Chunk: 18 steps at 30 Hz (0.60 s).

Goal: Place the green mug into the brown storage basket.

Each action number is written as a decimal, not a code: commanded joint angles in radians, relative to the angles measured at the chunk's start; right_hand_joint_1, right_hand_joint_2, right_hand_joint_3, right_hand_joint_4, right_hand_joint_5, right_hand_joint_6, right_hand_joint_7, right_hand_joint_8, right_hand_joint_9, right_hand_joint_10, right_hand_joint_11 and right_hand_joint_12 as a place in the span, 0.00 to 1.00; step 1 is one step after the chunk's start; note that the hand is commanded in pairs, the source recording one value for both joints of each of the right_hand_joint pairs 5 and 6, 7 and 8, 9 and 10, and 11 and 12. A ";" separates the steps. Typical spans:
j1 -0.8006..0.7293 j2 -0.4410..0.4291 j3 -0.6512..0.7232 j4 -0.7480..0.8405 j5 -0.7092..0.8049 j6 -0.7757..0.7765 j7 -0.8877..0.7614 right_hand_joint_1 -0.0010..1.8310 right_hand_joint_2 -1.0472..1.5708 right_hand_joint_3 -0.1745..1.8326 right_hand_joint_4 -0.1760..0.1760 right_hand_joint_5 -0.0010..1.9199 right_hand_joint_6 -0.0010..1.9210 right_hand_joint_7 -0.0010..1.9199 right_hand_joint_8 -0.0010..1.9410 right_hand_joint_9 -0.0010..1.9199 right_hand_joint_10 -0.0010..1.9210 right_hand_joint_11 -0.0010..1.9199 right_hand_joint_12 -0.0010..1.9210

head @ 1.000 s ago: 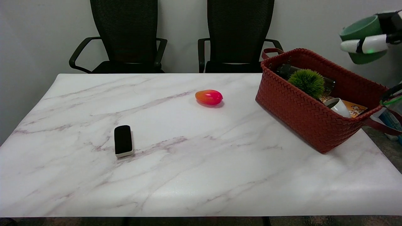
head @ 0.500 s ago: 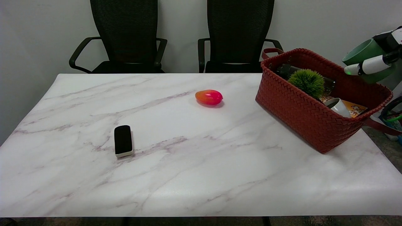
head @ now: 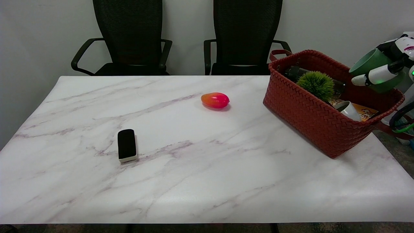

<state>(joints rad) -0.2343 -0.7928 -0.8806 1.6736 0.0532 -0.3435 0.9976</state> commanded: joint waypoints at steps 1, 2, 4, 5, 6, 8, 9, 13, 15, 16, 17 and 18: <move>-0.018 -0.004 -0.070 0.047 -0.028 -0.021 0.000 0.71 0.70 0.37 0.50 0.34 0.34 0.54 0.54 0.54 0.54 0.43 0.43; -0.018 -0.004 -0.073 0.045 -0.028 -0.021 0.000 0.71 0.70 0.38 0.50 0.33 0.33 0.54 0.54 0.54 0.54 0.43 0.43; -0.020 -0.004 -0.078 0.037 -0.028 -0.021 0.000 0.71 0.69 0.38 0.50 0.33 0.33 0.54 0.53 0.54 0.54 0.43 0.43; -0.021 -0.005 -0.079 0.034 -0.028 -0.021 0.000 0.71 0.68 0.38 0.50 0.32 0.32 0.53 0.53 0.54 0.54 0.43 0.43; -0.022 -0.006 -0.081 0.030 -0.028 -0.021 0.000 0.71 0.68 0.39 0.50 0.32 0.32 0.53 0.53 0.54 0.54 0.43 0.43; -0.024 -0.007 -0.086 0.024 -0.028 -0.021 0.000 0.71 0.66 0.39 0.50 0.31 0.31 0.53 0.52 0.53 0.53 0.42 0.42; -0.025 -0.007 -0.089 0.021 -0.028 -0.021 0.000 0.71 0.66 0.40 0.50 0.31 0.31 0.52 0.52 0.53 0.53 0.42 0.42; -0.025 -0.007 -0.094 0.013 -0.028 -0.021 0.000 0.71 0.65 0.40 0.50 0.30 0.30 0.52 0.51 0.53 0.53 0.42 0.42; -0.025 -0.007 -0.095 0.012 -0.028 -0.021 0.000 0.71 0.64 0.41 0.50 0.30 0.30 0.52 0.51 0.52 0.52 0.42 0.42; -0.025 -0.007 -0.096 0.012 -0.028 -0.021 0.000 0.71 0.64 0.41 0.50 0.30 0.30 0.52 0.51 0.52 0.52 0.42 0.42; -0.025 -0.007 -0.096 0.012 -0.029 -0.021 0.000 0.71 0.63 0.42 0.50 0.30 0.30 0.52 0.51 0.51 0.51 0.42 0.42; -0.025 -0.007 -0.097 0.012 -0.031 -0.021 0.000 0.71 0.62 0.43 0.50 0.29 0.29 0.51 0.51 0.50 0.50 0.42 0.42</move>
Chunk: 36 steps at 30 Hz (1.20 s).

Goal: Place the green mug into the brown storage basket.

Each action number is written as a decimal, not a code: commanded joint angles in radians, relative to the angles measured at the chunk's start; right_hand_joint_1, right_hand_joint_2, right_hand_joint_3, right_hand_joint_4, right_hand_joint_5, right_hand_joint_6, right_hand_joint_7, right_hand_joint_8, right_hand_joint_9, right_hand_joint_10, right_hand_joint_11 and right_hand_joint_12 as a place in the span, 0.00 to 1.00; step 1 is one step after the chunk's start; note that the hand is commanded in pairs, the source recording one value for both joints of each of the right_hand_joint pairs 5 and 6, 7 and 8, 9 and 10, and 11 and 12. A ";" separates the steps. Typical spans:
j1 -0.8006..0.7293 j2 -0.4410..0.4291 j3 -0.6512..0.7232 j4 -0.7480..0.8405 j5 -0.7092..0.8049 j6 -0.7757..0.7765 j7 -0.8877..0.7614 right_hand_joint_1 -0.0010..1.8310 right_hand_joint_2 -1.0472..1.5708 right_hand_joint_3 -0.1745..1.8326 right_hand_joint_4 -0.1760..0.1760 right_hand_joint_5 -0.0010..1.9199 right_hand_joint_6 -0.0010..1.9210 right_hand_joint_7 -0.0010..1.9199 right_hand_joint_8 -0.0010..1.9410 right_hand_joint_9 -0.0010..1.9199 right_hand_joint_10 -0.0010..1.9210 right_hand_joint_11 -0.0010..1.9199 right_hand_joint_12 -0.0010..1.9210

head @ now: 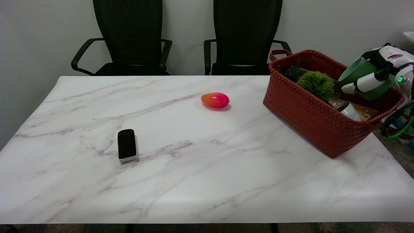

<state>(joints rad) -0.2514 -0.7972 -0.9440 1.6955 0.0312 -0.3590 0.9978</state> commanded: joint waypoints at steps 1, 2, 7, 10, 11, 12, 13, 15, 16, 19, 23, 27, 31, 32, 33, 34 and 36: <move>-0.008 -0.003 -0.034 -0.010 -0.009 -0.005 0.000 0.71 0.62 0.44 0.50 0.29 0.29 0.51 0.51 0.50 0.50 0.42 0.42; -0.008 -0.003 -0.034 -0.010 -0.009 -0.005 0.000 0.71 0.62 0.45 0.50 0.29 0.29 0.51 0.50 0.50 0.50 0.42 0.42; -0.008 -0.003 -0.038 -0.010 -0.011 -0.005 0.000 0.71 0.59 0.49 0.50 0.28 0.28 0.50 0.49 0.47 0.47 0.33 0.33; -0.008 -0.004 -0.038 -0.009 -0.015 -0.005 0.000 0.71 0.58 0.50 0.50 0.27 0.27 0.50 0.49 0.45 0.45 0.30 0.30; -0.008 -0.004 -0.038 -0.009 -0.015 -0.005 0.000 0.71 0.58 0.51 0.50 0.27 0.27 0.50 0.49 0.45 0.45 0.29 0.29; -0.008 -0.004 -0.038 -0.009 -0.015 -0.004 0.000 0.71 0.58 0.51 0.50 0.26 0.26 0.50 0.49 0.44 0.44 0.25 0.25; -0.008 -0.004 -0.038 -0.009 -0.015 -0.003 0.000 0.71 0.58 0.51 0.50 0.26 0.26 0.49 0.49 0.44 0.44 0.25 0.25; -0.008 -0.004 -0.039 -0.010 -0.015 -0.002 0.000 0.71 0.56 0.53 0.50 0.26 0.26 0.48 0.48 0.40 0.40 0.22 0.22; -0.008 -0.004 -0.039 -0.010 -0.015 0.000 0.000 0.71 0.56 0.54 0.50 0.26 0.26 0.48 0.47 0.39 0.39 0.22 0.22; -0.008 -0.004 -0.039 -0.010 -0.016 0.003 0.000 0.71 0.54 0.59 0.50 0.27 0.27 0.45 0.44 0.31 0.31 0.21 0.21; -0.008 -0.004 -0.039 -0.010 -0.016 0.004 0.000 0.71 0.53 0.61 0.50 0.26 0.26 0.41 0.41 0.28 0.28 0.20 0.20; -0.007 -0.004 -0.039 -0.010 -0.016 0.006 0.000 0.71 0.52 0.62 0.50 0.26 0.26 0.40 0.39 0.27 0.27 0.20 0.20; -0.006 -0.003 -0.039 -0.011 -0.016 0.006 0.000 0.71 0.51 0.62 0.50 0.26 0.26 0.39 0.39 0.27 0.27 0.20 0.20; -0.006 -0.003 -0.039 -0.012 -0.016 0.006 0.000 0.71 0.51 0.62 0.50 0.26 0.25 0.39 0.39 0.27 0.27 0.20 0.20; -0.006 -0.003 -0.039 -0.013 -0.016 0.006 0.000 0.71 0.51 0.62 0.50 0.25 0.25 0.39 0.39 0.27 0.27 0.20 0.20; -0.006 -0.003 -0.039 -0.013 -0.016 0.006 0.000 0.71 0.51 0.62 0.50 0.25 0.25 0.39 0.39 0.27 0.27 0.20 0.20; -0.006 -0.003 -0.039 -0.014 -0.016 0.007 0.000 0.71 0.51 0.62 0.50 0.25 0.25 0.39 0.38 0.26 0.26 0.19 0.19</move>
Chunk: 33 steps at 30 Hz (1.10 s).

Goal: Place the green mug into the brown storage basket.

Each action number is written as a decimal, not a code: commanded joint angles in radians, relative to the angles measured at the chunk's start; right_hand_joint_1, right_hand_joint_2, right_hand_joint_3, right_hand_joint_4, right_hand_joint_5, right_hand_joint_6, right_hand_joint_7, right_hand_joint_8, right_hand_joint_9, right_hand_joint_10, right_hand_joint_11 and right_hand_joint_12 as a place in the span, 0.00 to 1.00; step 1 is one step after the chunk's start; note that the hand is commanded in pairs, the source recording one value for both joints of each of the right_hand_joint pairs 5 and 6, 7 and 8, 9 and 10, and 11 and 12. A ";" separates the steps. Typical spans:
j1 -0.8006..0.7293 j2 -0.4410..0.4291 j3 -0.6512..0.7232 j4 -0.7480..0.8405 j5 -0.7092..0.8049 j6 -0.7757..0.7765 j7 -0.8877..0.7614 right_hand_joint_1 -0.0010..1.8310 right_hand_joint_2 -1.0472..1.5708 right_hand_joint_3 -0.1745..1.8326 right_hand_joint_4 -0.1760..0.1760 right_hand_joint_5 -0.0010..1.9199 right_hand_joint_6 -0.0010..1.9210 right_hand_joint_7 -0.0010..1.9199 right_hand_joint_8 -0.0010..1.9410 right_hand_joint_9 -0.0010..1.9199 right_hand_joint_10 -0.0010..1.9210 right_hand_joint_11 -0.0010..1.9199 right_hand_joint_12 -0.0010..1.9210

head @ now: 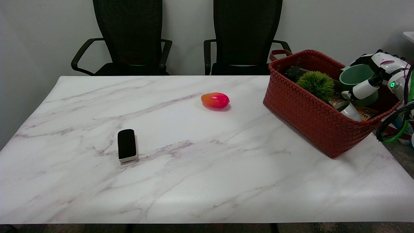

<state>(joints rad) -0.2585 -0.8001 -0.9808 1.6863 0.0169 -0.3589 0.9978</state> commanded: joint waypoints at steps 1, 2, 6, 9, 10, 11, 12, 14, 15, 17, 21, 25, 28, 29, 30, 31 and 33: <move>0.002 0.000 -0.003 -0.005 -0.002 0.007 0.000 0.71 0.50 0.63 0.50 0.25 0.25 0.38 0.38 0.25 0.25 0.18 0.18; 0.002 0.000 -0.003 -0.005 -0.002 0.007 0.000 0.70 0.50 0.64 0.50 0.25 0.25 0.37 0.36 0.24 0.24 0.18 0.18; 0.002 0.000 -0.003 -0.004 -0.002 0.010 0.000 0.70 0.45 0.69 0.50 0.25 0.25 0.28 0.28 0.23 0.22 0.17 0.17; 0.002 0.000 -0.003 -0.004 -0.002 0.011 0.000 0.69 0.37 0.76 0.50 0.23 0.23 0.20 0.20 0.21 0.21 0.16 0.16; 0.002 0.000 -0.003 -0.004 -0.002 0.011 0.000 0.69 0.36 0.77 0.50 0.22 0.22 0.19 0.19 0.20 0.20 0.16 0.16; 0.002 0.000 -0.003 -0.003 -0.002 0.011 0.000 0.69 0.35 0.77 0.50 0.21 0.21 0.19 0.18 0.20 0.20 0.16 0.16; 0.002 0.000 -0.003 -0.002 -0.002 0.011 0.000 0.69 0.35 0.75 0.50 0.20 0.20 0.18 0.18 0.20 0.20 0.16 0.16; 0.002 0.000 -0.003 0.000 -0.002 0.011 0.000 0.68 0.34 0.73 0.50 0.18 0.18 0.18 0.17 0.20 0.20 0.15 0.15; 0.002 0.000 -0.003 0.001 -0.002 0.011 0.000 0.68 0.34 0.73 0.50 0.18 0.18 0.17 0.17 0.20 0.20 0.15 0.15; 0.002 0.000 0.001 0.006 -0.005 0.011 0.000 0.68 0.34 0.73 0.50 0.18 0.18 0.17 0.17 0.19 0.19 0.15 0.15; 0.015 0.004 0.010 0.032 -0.010 0.014 0.000 0.68 0.35 0.72 0.50 0.17 0.17 0.17 0.17 0.20 0.20 0.15 0.15; 0.040 0.012 0.023 0.096 -0.003 0.061 0.000 0.68 0.39 0.69 0.50 0.17 0.17 0.17 0.16 0.24 0.24 0.21 0.21; 0.062 0.022 0.035 0.161 -0.002 0.067 0.000 0.67 0.41 0.65 0.50 0.15 0.15 0.20 0.20 0.25 0.25 0.23 0.23; 0.067 0.023 0.037 0.172 0.004 0.070 0.000 0.67 0.42 0.64 0.50 0.15 0.15 0.22 0.22 0.26 0.26 0.24 0.24; 0.071 0.023 0.036 0.178 0.022 0.095 0.002 0.67 0.43 0.64 0.50 0.15 0.15 0.23 0.23 0.26 0.26 0.24 0.24; 0.073 0.023 0.031 0.176 0.057 0.141 0.011 0.67 0.43 0.64 0.50 0.16 0.16 0.24 0.23 0.27 0.27 0.25 0.25; 0.075 0.023 0.012 0.171 0.105 0.183 0.043 0.67 0.44 0.62 0.50 0.16 0.16 0.26 0.26 0.28 0.28 0.26 0.26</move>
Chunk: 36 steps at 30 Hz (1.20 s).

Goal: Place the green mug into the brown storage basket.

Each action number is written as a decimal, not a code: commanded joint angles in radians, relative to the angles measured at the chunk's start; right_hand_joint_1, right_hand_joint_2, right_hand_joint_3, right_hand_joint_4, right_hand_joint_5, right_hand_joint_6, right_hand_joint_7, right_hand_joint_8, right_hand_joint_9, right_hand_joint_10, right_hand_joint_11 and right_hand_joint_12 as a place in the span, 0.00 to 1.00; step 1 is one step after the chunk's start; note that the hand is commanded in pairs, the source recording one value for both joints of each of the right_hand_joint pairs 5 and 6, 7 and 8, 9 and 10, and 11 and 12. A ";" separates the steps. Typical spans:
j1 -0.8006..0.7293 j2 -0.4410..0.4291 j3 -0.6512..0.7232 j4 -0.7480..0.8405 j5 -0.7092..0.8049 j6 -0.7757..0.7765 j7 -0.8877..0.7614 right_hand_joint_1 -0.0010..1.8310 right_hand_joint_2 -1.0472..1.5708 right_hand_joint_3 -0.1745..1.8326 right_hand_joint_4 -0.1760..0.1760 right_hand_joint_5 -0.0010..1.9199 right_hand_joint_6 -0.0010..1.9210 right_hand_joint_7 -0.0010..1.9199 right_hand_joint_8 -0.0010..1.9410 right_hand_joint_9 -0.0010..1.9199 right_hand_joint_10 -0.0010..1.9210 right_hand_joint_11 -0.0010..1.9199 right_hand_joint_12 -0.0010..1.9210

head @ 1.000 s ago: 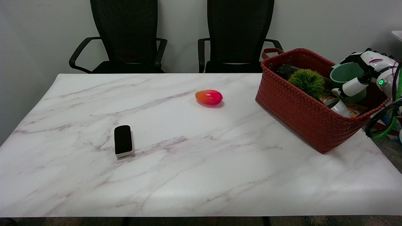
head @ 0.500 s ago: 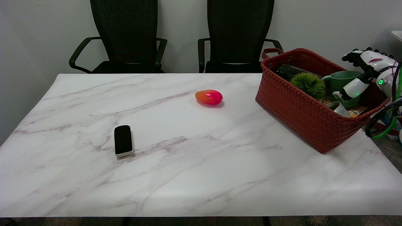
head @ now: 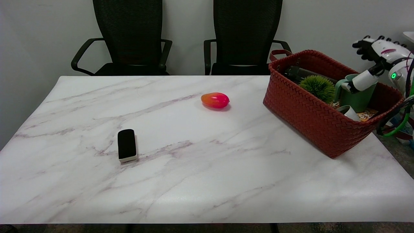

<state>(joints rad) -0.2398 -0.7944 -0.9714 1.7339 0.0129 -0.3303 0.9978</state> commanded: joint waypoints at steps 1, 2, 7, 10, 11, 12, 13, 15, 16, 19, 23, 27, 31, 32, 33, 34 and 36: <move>0.061 0.017 -0.013 0.124 0.122 0.161 0.061 0.67 0.46 0.61 0.50 0.16 0.16 0.28 0.28 0.28 0.28 0.27 0.27; 0.069 0.017 -0.033 0.125 0.127 0.167 0.075 0.67 0.47 0.60 0.50 0.16 0.16 0.29 0.29 0.29 0.29 0.27 0.27; 0.110 0.024 -0.127 0.124 0.129 0.228 0.141 0.67 0.48 0.59 0.50 0.17 0.17 0.31 0.30 0.30 0.30 0.29 0.29; 0.117 0.024 -0.193 0.122 0.129 0.254 0.220 0.66 0.49 0.60 0.50 0.17 0.17 0.31 0.31 0.30 0.30 0.29 0.29; 0.117 0.024 -0.215 0.122 0.127 0.263 0.229 0.66 0.49 0.60 0.50 0.18 0.18 0.31 0.31 0.30 0.30 0.29 0.29; 0.117 0.021 -0.238 0.121 0.125 0.279 0.234 0.66 0.49 0.60 0.50 0.18 0.18 0.32 0.31 0.30 0.30 0.29 0.29; 0.117 0.017 -0.254 0.120 0.123 0.288 0.234 0.66 0.50 0.60 0.50 0.18 0.18 0.32 0.31 0.30 0.30 0.30 0.30; 0.117 -0.003 -0.284 0.116 0.125 0.312 0.234 0.66 0.50 0.60 0.50 0.19 0.19 0.32 0.32 0.30 0.30 0.30 0.30; 0.117 -0.011 -0.296 0.114 0.124 0.322 0.234 0.66 0.50 0.60 0.50 0.19 0.19 0.32 0.32 0.30 0.30 0.30 0.30; 0.117 -0.033 -0.339 0.089 0.122 0.387 0.234 0.66 0.51 0.59 0.50 0.18 0.18 0.34 0.34 0.29 0.29 0.28 0.28; 0.107 -0.051 -0.388 0.045 0.129 0.485 0.232 0.66 0.51 0.59 0.50 0.17 0.17 0.36 0.36 0.29 0.29 0.28 0.28; 0.072 -0.060 -0.393 0.010 0.128 0.566 0.227 0.67 0.51 0.59 0.50 0.15 0.15 0.37 0.36 0.29 0.29 0.28 0.28; 0.034 -0.072 -0.381 -0.067 0.129 0.687 0.234 0.67 0.51 0.59 0.50 0.12 0.12 0.37 0.37 0.28 0.28 0.27 0.27; 0.021 -0.076 -0.381 -0.098 0.129 0.742 0.234 0.67 0.51 0.59 0.50 0.12 0.12 0.37 0.37 0.28 0.28 0.27 0.27; 0.013 -0.079 -0.382 -0.118 0.129 0.778 0.234 0.67 0.51 0.59 0.50 0.12 0.12 0.37 0.37 0.29 0.29 0.27 0.27; 0.007 -0.081 -0.388 -0.141 0.129 0.808 0.234 0.67 0.51 0.58 0.50 0.11 0.11 0.37 0.37 0.31 0.31 0.28 0.28; 0.003 -0.085 -0.412 -0.186 0.129 0.862 0.234 0.67 0.51 0.58 0.50 0.10 0.10 0.37 0.37 0.33 0.33 0.29 0.29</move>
